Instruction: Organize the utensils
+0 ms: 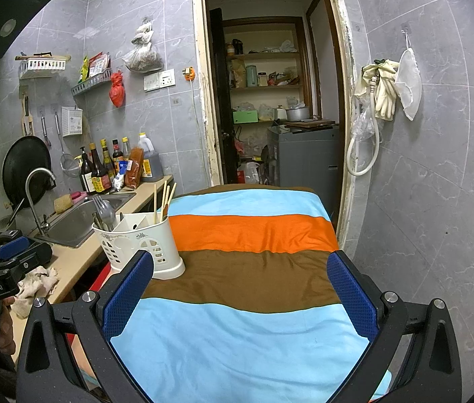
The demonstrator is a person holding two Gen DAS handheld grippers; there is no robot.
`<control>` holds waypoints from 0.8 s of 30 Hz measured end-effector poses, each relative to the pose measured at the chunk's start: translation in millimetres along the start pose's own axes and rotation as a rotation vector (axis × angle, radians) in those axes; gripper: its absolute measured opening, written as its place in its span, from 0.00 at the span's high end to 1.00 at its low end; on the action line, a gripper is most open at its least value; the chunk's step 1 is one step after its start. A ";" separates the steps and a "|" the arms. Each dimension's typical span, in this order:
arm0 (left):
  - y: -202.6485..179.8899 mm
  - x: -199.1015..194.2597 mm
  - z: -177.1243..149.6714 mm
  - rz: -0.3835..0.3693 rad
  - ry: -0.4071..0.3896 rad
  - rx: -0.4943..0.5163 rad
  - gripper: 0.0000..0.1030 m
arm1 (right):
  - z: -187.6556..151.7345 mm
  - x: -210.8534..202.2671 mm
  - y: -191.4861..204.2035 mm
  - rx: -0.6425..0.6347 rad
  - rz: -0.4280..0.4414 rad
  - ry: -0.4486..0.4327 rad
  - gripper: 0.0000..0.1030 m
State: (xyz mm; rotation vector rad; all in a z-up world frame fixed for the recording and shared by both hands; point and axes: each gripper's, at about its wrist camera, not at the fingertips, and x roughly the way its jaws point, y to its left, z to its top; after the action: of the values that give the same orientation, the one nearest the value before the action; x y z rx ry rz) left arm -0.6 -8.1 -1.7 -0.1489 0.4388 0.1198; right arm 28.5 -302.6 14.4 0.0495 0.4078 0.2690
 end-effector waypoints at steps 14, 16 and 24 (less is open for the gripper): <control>1.7 0.9 0.5 -0.001 0.000 0.001 0.01 | -0.4 -0.9 0.7 0.000 0.000 0.002 0.02; 1.9 1.1 0.5 -0.001 0.000 0.001 0.01 | -0.1 -0.5 1.1 0.000 -0.001 0.001 0.02; 2.4 1.3 0.6 -0.002 0.001 0.001 0.01 | 0.3 -0.4 1.5 0.001 -0.001 0.002 0.02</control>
State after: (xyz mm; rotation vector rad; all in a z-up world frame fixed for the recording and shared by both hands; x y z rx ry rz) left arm 0.4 -5.6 -2.0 -0.1478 0.4395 0.1178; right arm 27.9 -301.2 14.9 0.0496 0.4100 0.2678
